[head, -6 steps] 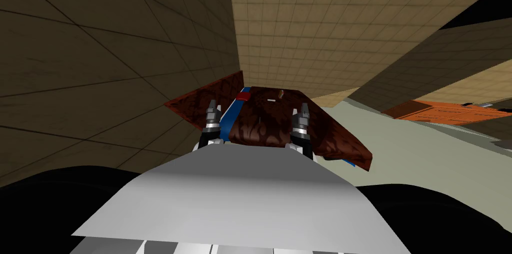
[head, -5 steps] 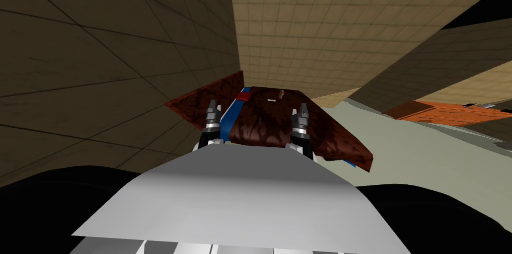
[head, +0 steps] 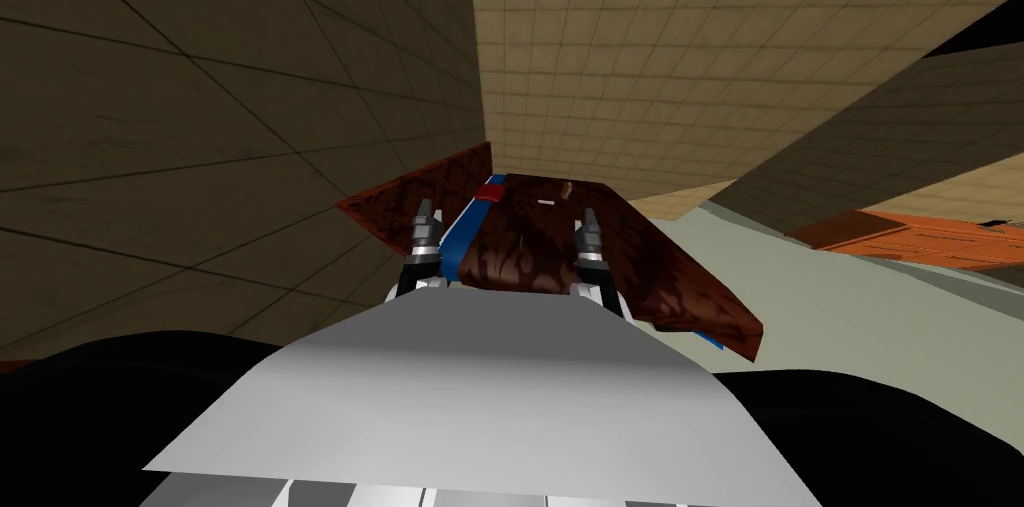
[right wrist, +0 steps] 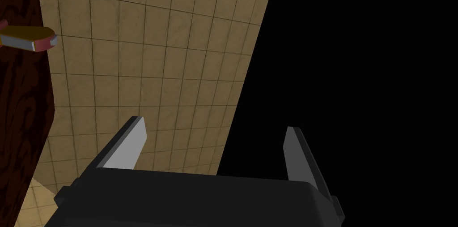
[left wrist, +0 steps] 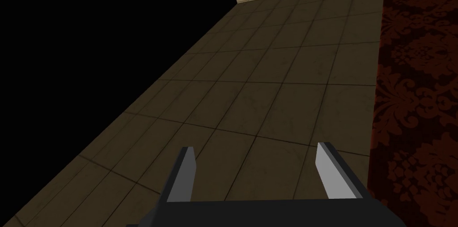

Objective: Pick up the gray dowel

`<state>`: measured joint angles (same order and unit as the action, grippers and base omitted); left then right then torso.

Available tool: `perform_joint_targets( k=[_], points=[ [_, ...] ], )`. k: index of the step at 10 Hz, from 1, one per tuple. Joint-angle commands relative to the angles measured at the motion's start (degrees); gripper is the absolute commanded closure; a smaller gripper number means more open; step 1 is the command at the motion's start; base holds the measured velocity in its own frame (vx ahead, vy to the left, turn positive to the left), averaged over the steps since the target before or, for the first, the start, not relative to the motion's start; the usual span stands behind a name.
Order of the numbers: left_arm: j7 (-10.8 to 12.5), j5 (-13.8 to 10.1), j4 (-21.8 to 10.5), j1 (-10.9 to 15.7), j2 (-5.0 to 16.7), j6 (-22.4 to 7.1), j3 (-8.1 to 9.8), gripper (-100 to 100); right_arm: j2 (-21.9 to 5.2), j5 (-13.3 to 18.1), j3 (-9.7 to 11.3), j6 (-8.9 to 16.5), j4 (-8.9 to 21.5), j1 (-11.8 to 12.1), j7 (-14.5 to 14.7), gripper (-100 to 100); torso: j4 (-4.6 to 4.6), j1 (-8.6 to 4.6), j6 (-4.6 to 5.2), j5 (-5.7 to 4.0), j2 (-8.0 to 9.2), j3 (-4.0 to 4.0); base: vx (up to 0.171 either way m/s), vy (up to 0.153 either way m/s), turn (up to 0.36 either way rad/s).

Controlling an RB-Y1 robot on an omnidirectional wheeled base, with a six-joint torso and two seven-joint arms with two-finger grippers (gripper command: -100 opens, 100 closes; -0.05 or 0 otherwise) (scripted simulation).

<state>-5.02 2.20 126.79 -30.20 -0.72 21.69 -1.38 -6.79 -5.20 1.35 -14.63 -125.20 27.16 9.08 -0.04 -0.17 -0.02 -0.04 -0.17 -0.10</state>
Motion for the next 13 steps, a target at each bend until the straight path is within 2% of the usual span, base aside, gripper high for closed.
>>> perform_joint_targets(
  k=[1,2,4,5,7,8,9,10,12,13],
  points=[
    [0.00,0.00,0.00,0.00,0.00,0.00,0.00,0,-1.51,-1.32,0.12,2.86,2.33,-1.69,0.98,-100,0.00,0.00,0.00,0.00,0.00,0.00,0.033,-0.056,0.114],
    [0.00,0.00,0.00,0.00,0.00,0.00,0.00,0,-1.51,-1.32,0.12,3.34,2.33,-1.69,0.98,-100,0.00,-0.06,0.01,-0.01,0.00,-0.01,0.025,-0.041,0.039],
    [0.00,0.00,0.00,0.00,0.00,0.00,0.00,0,-2.53,-3.06,0.40,6.93,5.75,-4.35,2.41,-100,0.00,0.05,0.01,0.01,0.03,0.01,0.034,-0.038,0.108],
    [0.00,0.00,0.00,0.00,0.00,0.00,0.00,0,-2.53,-3.06,0.40,7.52,5.75,-4.35,2.41,-100,0.00,-0.03,0.01,0.00,0.00,0.00,0.032,-0.043,0.057],
    [0.00,0.00,0.00,0.00,0.00,0.00,0.00,0,-3.11,-4.98,0.70,11.36,9.04,-7.29,4.00,-100,0.00,0.04,0.02,0.01,0.03,0.02,0.028,-0.038,0.120],
    [0.00,0.00,0.00,0.00,0.00,0.00,0.00,0,-3.11,-4.98,0.70,12.15,9.51,-7.29,4.00,-100,0.00,0.01,0.00,0.00,0.01,0.01,0.033,-0.046,0.055],
    [0.00,0.00,0.00,-0.01,0.00,0.00,0.00,0,-3.30,-5.98,0.87,14.33,11.47,-8.85,4.86,-100,0.00,0.01,0.04,0.00,0.01,0.00,0.031,-0.049,0.063],
    [0.00,0.00,0.00,0.00,0.00,0.00,0.00,0,-3.30,-5.98,0.87,14.60,11.50,-8.85,4.86,-100,0.00,-0.01,0.02,0.00,0.00,0.00,0.023,-0.036,0.067],
    [0.00,0.00,0.00,0.00,0.00,0.00,0.00,0,-3.52,-8.00,1.30,18.94,15.02,-12.11,6.69,-100,0.00,0.06,0.02,0.01,0.02,0.01,0.036,-0.042,0.142],
    [0.00,0.00,0.00,0.00,0.00,0.00,0.00,0,-3.52,-8.00,1.30,19.70,15.70,-12.11,6.69,-100,-0.01,0.00,0.02,0.00,-0.03,-0.02,0.031,-0.052,0.055]
  ],
)
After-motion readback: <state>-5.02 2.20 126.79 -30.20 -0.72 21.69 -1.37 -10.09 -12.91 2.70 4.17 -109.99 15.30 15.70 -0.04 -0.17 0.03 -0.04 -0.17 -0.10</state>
